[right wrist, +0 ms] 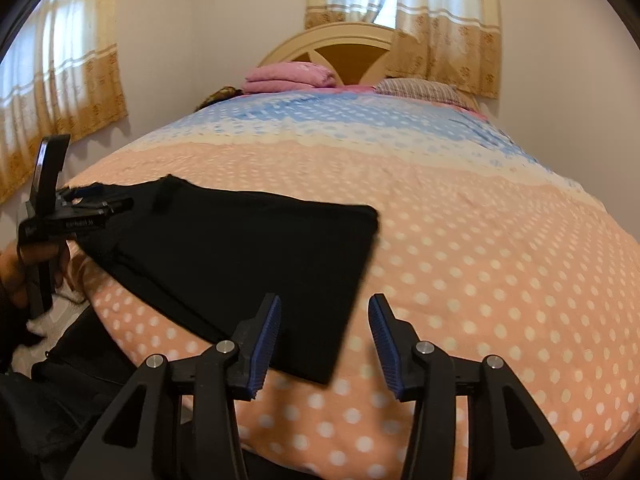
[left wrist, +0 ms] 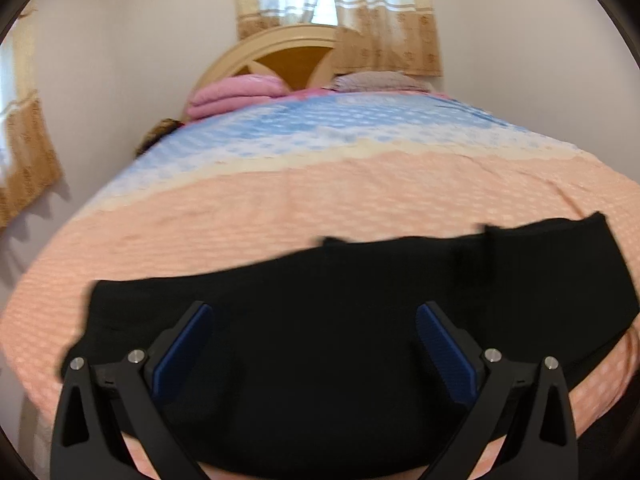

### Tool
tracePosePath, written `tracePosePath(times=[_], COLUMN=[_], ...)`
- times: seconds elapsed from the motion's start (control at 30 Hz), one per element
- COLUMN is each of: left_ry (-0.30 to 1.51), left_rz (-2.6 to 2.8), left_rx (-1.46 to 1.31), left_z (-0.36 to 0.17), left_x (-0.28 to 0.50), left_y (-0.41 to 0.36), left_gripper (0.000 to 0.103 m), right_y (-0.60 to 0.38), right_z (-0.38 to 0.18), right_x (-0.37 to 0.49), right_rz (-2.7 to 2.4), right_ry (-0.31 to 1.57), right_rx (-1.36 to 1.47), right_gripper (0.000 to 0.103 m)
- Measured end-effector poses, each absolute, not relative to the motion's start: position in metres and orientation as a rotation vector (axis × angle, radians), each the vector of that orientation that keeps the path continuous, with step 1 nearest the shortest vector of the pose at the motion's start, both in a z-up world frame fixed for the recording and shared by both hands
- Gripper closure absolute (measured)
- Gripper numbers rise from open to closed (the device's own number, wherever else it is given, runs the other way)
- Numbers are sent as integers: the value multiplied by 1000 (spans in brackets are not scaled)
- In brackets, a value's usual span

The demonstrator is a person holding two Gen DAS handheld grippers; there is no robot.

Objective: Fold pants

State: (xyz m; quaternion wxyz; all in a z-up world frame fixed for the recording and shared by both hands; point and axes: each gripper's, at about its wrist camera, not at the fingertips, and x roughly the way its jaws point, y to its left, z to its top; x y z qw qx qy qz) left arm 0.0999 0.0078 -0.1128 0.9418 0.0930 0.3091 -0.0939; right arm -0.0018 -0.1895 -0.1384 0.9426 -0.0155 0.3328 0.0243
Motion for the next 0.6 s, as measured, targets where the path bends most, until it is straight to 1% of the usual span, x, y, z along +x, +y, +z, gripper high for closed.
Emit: tracePosePath(times=[0.13,0.23,0.3,0.47,0.53,0.6], left_ry=[641,640,637,693,713,734], left_rz=[-33,92,120,80,43,18], left_rx=[193,147,116,-104,-203,-291], left_z=[-115,-117,-121,-139,-148,-158], left_x=[110,113,115,121,122,120], left_y=[80,142,167,213,221,230], left_gripper=[0,0,0,0,1,9], right_y=[-169,-157,-149,-129,-121,-115], right_z=[-140,-141,-141,-142,-144,-146], right_x=[8,19,28,38,38,38], right_rz=[93,115,120,151,160,171], right_ry=[689,696,696,698,698,700], right_rx=[-51,-58,-69,-83,-98,-111], right_gripper=[55,55,55,55,55,55])
